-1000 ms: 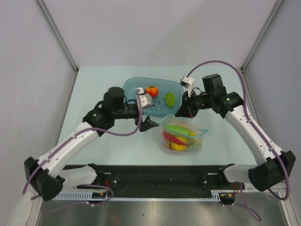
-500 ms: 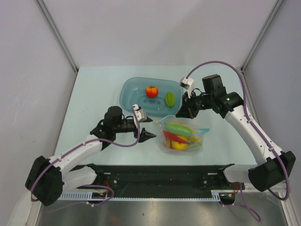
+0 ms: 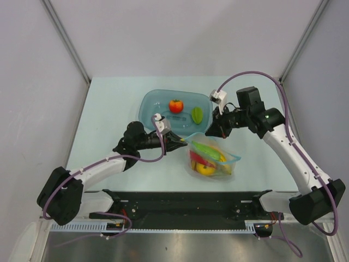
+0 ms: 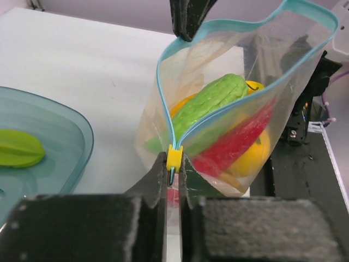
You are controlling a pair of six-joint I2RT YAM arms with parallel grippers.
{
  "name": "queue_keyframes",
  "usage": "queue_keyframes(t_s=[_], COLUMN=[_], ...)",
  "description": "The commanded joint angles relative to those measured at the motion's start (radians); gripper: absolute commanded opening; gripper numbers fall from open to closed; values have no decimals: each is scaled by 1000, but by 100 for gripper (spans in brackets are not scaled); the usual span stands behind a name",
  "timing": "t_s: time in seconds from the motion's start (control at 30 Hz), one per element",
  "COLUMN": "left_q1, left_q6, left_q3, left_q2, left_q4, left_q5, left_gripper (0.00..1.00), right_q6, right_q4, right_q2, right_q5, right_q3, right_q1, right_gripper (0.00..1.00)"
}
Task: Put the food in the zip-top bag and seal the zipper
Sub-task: Zip the zipper food storage bag at the center of the board.
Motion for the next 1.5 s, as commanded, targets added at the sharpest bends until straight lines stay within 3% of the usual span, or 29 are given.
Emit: queue_keyframes(t_s=[0.0, 0.1, 0.13, 0.2, 0.23, 0.43, 0.53, 0.77, 1.0, 1.1, 1.13, 1.17, 1.2, 1.23, 1.27, 1.33, 1.37, 1.47], left_q1=[-5, -5, -6, -6, -8, -12, -12, -18, -18, -18, -18, -18, -18, -17, -15, -11, -6, 17], left_q6=[5, 52, 89, 123, 155, 233, 287, 447, 479, 480, 479, 479, 452, 430, 410, 306, 255, 96], left_q3=[30, 68, 97, 128, 154, 253, 303, 341, 350, 356, 355, 353, 343, 335, 324, 266, 234, 110], left_q2=[-13, -31, -36, -37, -37, -25, -19, -21, -24, -24, -27, -30, -31, -34, -39, -56, -82, -117], left_q4=[11, -88, -119, -211, -242, -421, -515, -675, -713, -718, -715, -712, -701, -684, -643, -568, -437, -207], left_q5=[65, 83, 88, 98, 97, 118, 127, 161, 177, 167, 166, 160, 155, 149, 135, 92, 53, 25], left_gripper=[0, 0, 0, 0, 0, 0, 0, 0, 0, 0, 0, 2, 4, 9, 21, 37, 44, 53], right_q6=[-33, -35, -36, -38, -33, -38, -131, -276, -335, -352, -352, -351, -342, -333, -325, -308, -300, -277], right_q4=[0, 6, 6, 1, 3, -9, -32, 53, 167, 168, 168, 168, 173, 179, 184, 187, 188, 190], right_q2=[-33, -29, -24, -3, 5, 65, 59, 5, -4, -15, -20, -24, -36, -43, -49, -66, -72, -90], right_q5=[7, 22, 25, 21, 19, 17, 94, 229, 280, 294, 292, 291, 291, 292, 291, 284, 278, 269], right_q3=[27, 43, 57, 110, 132, 264, 244, 63, -63, -80, -86, -88, -89, -94, -95, -98, -100, -112], right_q1=[2, 2, 2, 4, 5, 77, 183, 273, 298, 315, 315, 315, 315, 315, 315, 315, 313, 307], right_gripper=[0, 4, 26, 48, 66, 98, 100, 100, 91, 59, 36, 26, 8, 0, 0, 0, 0, 0])
